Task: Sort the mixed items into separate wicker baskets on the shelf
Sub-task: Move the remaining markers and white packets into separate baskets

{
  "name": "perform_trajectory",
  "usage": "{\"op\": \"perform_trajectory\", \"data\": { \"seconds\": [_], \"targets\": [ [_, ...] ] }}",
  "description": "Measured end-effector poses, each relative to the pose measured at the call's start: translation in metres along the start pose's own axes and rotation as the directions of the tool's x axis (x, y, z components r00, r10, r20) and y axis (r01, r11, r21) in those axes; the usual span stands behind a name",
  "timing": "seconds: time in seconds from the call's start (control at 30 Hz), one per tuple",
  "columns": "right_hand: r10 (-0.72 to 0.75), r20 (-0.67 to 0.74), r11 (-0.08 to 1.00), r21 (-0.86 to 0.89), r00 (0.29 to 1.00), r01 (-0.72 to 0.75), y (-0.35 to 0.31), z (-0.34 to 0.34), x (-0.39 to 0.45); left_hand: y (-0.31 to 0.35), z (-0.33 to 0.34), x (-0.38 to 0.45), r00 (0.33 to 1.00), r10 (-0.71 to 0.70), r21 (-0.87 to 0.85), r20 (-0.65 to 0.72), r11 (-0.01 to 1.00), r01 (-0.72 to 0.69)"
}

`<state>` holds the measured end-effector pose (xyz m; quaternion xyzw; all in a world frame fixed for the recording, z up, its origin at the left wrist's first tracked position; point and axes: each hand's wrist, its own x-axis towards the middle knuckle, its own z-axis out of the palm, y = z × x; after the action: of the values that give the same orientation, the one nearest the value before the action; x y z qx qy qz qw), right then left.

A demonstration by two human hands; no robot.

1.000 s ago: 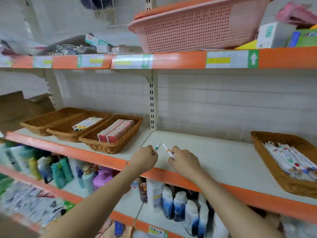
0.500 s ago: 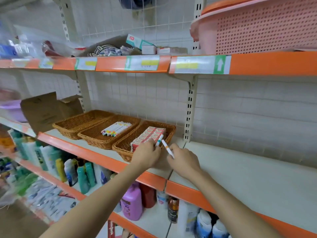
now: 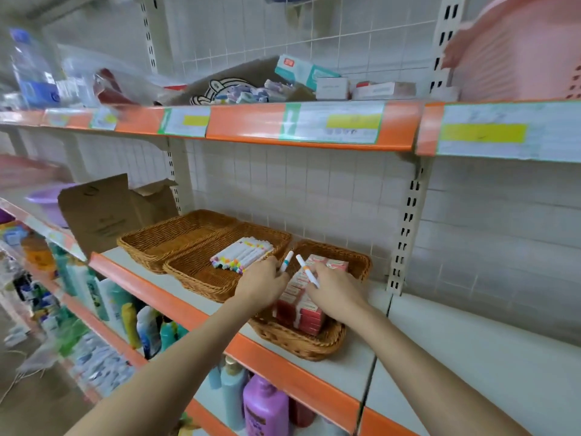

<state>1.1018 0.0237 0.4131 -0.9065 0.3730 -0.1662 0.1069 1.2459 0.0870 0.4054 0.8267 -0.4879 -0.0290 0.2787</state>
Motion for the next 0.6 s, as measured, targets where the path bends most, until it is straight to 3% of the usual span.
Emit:
{"op": "perform_trajectory", "data": {
  "seconds": [0.33,0.6],
  "targets": [
    [0.076,-0.008,0.997,0.016,0.997,-0.076,-0.076,0.057,0.072,-0.095,-0.036,0.064,0.999,0.02,0.004,0.037,1.0,-0.02],
    [0.157,-0.062,0.986,-0.046,0.986,-0.16,-0.123,0.092,0.111,-0.164,-0.065,0.105,0.988,0.113,0.066,0.108,0.991,-0.12]
  ]
}}
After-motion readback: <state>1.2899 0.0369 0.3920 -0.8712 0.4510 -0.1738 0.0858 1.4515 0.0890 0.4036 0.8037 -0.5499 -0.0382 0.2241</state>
